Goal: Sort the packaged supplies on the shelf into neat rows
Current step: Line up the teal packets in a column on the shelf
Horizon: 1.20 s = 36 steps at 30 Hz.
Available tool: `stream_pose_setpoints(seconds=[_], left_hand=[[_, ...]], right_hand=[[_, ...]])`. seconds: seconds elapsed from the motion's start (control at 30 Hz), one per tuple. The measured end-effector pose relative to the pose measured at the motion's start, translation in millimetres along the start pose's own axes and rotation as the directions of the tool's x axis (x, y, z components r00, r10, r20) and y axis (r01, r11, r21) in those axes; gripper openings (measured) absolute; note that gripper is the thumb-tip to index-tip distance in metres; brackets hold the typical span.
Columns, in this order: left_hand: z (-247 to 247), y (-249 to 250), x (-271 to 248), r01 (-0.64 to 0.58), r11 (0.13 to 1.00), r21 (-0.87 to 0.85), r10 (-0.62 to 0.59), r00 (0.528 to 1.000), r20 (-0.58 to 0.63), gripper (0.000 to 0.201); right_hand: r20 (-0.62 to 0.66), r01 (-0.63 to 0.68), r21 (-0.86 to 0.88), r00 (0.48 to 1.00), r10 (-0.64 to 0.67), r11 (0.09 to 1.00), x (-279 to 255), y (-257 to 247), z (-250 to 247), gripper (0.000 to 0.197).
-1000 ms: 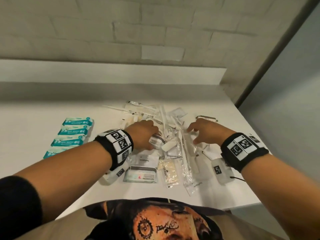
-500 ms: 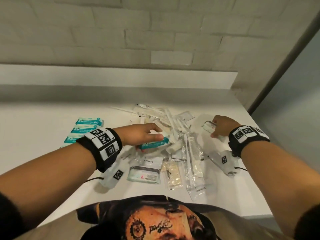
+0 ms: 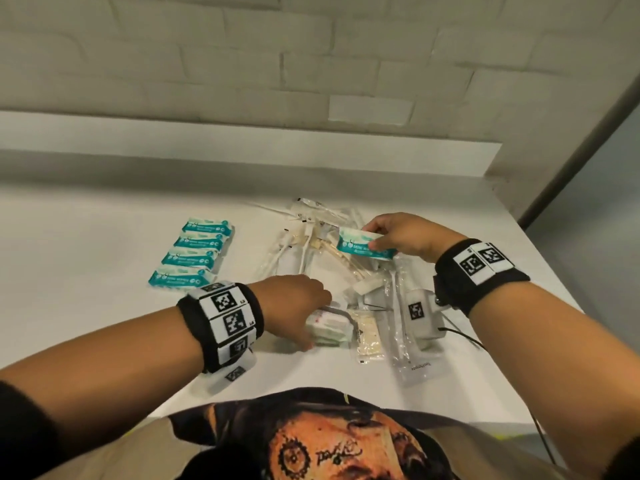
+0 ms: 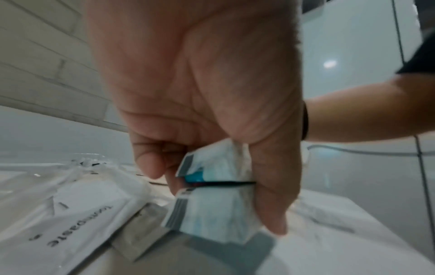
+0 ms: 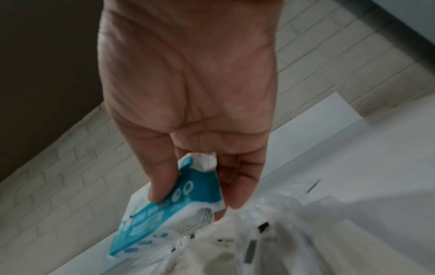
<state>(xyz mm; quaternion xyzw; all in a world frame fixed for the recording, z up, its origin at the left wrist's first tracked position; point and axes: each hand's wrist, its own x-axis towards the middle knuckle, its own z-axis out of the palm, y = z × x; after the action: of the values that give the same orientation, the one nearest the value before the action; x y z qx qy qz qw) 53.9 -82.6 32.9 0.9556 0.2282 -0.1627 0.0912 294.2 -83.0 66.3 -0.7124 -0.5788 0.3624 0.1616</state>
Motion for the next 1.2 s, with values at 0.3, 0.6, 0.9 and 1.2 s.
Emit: stream_pose_setpoints(seconds=[0.3,0.6,0.9,1.2], left_hand=[[-21.9,-67.0,-45.6,0.155,0.845,-0.512,-0.272,0.949,-0.161,0.058],[5.1,-183.7,-111.5,0.025,0.105,-0.994,-0.620,0.783,-0.046,0.029],[21.9,-248.5,-133.3,-0.096,-0.164,-0.982,-0.634,0.772,0.031,0.020],[17.9,-286.5,-106.1,-0.108,-0.241,-0.964,-0.568,0.822,0.050,0.026]], right_hand=[[-0.012,0.029,0.056,1.000,-0.028,0.998,24.1,-43.6,27.1,0.031],[-0.088,0.073,0.099,0.994,-0.064,0.992,107.9,-145.7,82.1,0.026],[-0.119,0.035,-0.104,0.992,-0.047,0.994,207.9,-210.3,136.8,0.020],[-0.048,0.144,0.049,0.989,-0.142,0.988,207.7,-218.2,139.1,0.021]])
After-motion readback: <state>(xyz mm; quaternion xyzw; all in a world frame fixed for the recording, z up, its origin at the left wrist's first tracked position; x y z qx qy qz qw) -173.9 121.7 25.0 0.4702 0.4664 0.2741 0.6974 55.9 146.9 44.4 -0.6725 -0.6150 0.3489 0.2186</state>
